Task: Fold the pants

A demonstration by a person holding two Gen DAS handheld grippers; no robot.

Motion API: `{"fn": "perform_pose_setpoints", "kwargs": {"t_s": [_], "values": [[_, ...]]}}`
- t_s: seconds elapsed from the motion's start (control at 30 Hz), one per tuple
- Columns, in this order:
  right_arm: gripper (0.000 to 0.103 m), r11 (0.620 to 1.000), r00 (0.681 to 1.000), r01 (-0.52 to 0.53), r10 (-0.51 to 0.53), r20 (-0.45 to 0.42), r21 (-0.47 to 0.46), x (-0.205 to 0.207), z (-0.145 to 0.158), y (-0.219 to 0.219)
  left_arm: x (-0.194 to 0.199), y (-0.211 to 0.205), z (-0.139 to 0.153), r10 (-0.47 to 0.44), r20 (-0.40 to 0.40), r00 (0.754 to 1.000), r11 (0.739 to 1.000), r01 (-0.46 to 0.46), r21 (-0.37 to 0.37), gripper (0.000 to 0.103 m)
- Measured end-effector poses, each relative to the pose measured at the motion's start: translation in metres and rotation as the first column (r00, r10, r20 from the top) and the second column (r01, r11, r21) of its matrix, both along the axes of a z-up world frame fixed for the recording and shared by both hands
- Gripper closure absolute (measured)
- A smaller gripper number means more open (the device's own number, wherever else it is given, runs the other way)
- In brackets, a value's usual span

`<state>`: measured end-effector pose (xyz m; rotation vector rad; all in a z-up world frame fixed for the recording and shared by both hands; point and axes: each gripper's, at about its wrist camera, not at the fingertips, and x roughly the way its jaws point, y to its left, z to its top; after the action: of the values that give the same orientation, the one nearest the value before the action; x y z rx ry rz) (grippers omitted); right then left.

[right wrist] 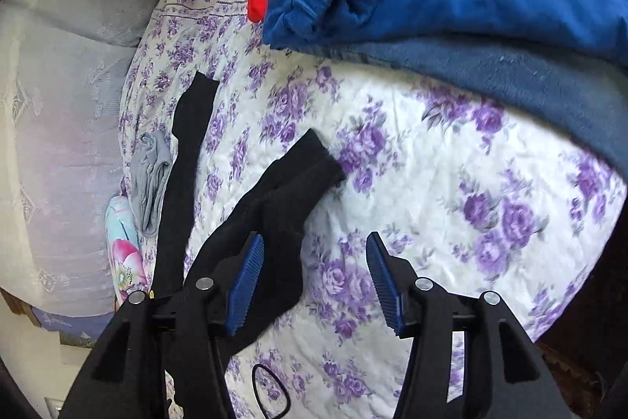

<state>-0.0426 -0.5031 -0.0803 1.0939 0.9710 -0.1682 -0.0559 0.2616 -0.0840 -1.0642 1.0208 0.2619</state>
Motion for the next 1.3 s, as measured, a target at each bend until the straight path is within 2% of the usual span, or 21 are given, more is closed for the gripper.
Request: {"fn": "perform_pose_setpoints", "kwargs": {"t_s": [0.1, 0.17, 0.27, 0.33, 0.37, 0.4, 0.43, 0.57, 0.63, 0.67, 0.77, 0.87, 0.93, 0.97, 1.0, 1.03, 1.07, 1.1, 1.17, 1.23, 1.3], "values": [[0.037, 1.000, 1.000, -0.006, 0.006, 0.024, 0.011, 0.020, -0.004, 0.009, 0.009, -0.006, -0.003, -0.020, 0.013, 1.000, 1.000, 0.020, -0.008, 0.043], [0.035, 1.000, 0.999, -0.022, 0.021, 0.038, 0.022, 0.034, -0.007, 0.013, 0.015, -0.008, -0.006, -0.022, 0.029, 0.999, 1.000, 0.023, -0.009, 0.043], [0.036, 0.999, 0.998, -0.043, 0.044, 0.045, -0.015, 0.044, -0.007, 0.016, 0.017, -0.003, -0.014, 0.025, 0.007, 1.000, 1.000, -0.025, -0.008, 0.043], [0.069, 0.997, 0.997, -0.069, 0.070, 0.037, -0.037, 0.048, -0.009, 0.018, 0.019, 0.002, -0.018, 0.064, 0.026, 0.998, 0.998, -0.064, -0.016, 0.046], [0.087, 0.997, 0.997, -0.068, 0.070, 0.032, -0.034, 0.048, -0.010, 0.018, 0.021, 0.005, -0.020, 0.082, 0.028, 0.996, 0.996, -0.082, -0.020, 0.051], [0.090, 0.998, 0.998, -0.061, 0.062, 0.034, -0.033, 0.047, -0.010, 0.016, 0.024, 0.007, -0.023, 0.085, 0.024, 0.996, 0.996, -0.085, -0.037, 0.080], [0.091, 0.998, 0.998, -0.058, 0.059, 0.034, -0.039, 0.046, -0.007, 0.015, 0.027, 0.007, -0.026, 0.085, 0.017, 0.996, 0.995, -0.084, -0.052, 0.095], [0.093, 0.994, 0.996, -0.078, 0.082, 0.044, -0.075, 0.037, 0.014, 0.005, 0.013, 0.007, -0.002, 0.100, 0.061, 0.993, 0.995, -0.098, -0.026, 0.096], [0.093, 0.991, 0.995, -0.091, 0.094, 0.032, -0.101, 0.029, 0.025, -0.004, -0.010, 0.014, 0.010, 0.137, 0.073, 0.988, 0.990, -0.134, -0.044, 0.096], [0.093, 0.990, 0.995, -0.097, 0.099, 0.019, -0.106, 0.025, 0.027, -0.008, -0.024, 0.020, 0.014, 0.159, 0.071, 0.985, 0.985, -0.154, -0.077, 0.096], [0.093, 0.985, 0.991, -0.135, 0.132, -0.038, -0.105, 0.013, 0.022, -0.016, -0.051, 0.025, 0.015, 0.166, 0.042, 0.985, 0.981, -0.161, -0.110, 0.096], [0.093, 0.982, 0.981, -0.165, 0.153, -0.119, -0.092, 0.004, -0.005, -0.015, -0.061, 0.019, 0.004, 0.131, -0.009, 0.991, 0.991, -0.131, -0.039, 0.096], [0.092, 0.986, 0.974, -0.162, 0.153, -0.167, -0.042, 0.000, -0.028, -0.019, -0.068, 0.019, -0.019, 0.154, -0.040, 0.987, 0.986, -0.156, -0.062, 0.093], [0.092, 0.990, 0.979, -0.138, 0.135, -0.150, -0.014, -0.004, -0.030, -0.023, -0.070, 0.020, -0.028, 0.169, -0.067, 0.983, 0.982, -0.174, -0.070, 0.089], [0.089, 0.992, 0.981, -0.124, 0.122, -0.151, -0.003, -0.007, -0.027, -0.026, -0.075, 0.020, -0.032, 0.189, -0.086, 0.978, 0.978, -0.196, -0.077, 0.080], [0.086, 0.992, 0.981, -0.123, 0.118, -0.155, -0.022, -0.008, -0.018, -0.029, -0.079, 0.021, -0.031, 0.200, -0.078, 0.977, 0.975, -0.207, -0.083, 0.076], [0.077, 0.989, 0.980, -0.133, 0.122, -0.155, -0.067, -0.008, -0.007, -0.031, -0.081, 0.022, -0.025, 0.203, -0.059, 0.977, 0.975, -0.207, -0.077, 0.073], [0.069, 0.981, 0.981, -0.133, 0.111, -0.158, -0.138, -0.007, 0.008, -0.036, -0.080, 0.024, -0.018, 0.195, -0.047, 0.980, 0.979, -0.197, -0.053, 0.066], [0.063, 0.973, 0.988, -0.083, 0.053, -0.145, -0.214, -0.008, 0.027, -0.051, -0.077, 0.028, -0.003, 0.176, -0.034, 0.984, 0.984, -0.175, 0.017, 0.053], [0.063, 0.958, 0.994, 0.001, -0.033, -0.105, -0.285, -0.007, 0.047, -0.065, -0.081, 0.037, 0.009, 0.229, -0.048, 0.972, 0.968, -0.222, 0.119, 0.032], [0.063, 0.965, 0.999, -0.030, 0.024, -0.027, -0.259, 0.014, 0.053, -0.062, -0.092, 0.048, 0.017, 0.320, -0.041, 0.947, 0.935, -0.308, 0.174, 0.030]]}}
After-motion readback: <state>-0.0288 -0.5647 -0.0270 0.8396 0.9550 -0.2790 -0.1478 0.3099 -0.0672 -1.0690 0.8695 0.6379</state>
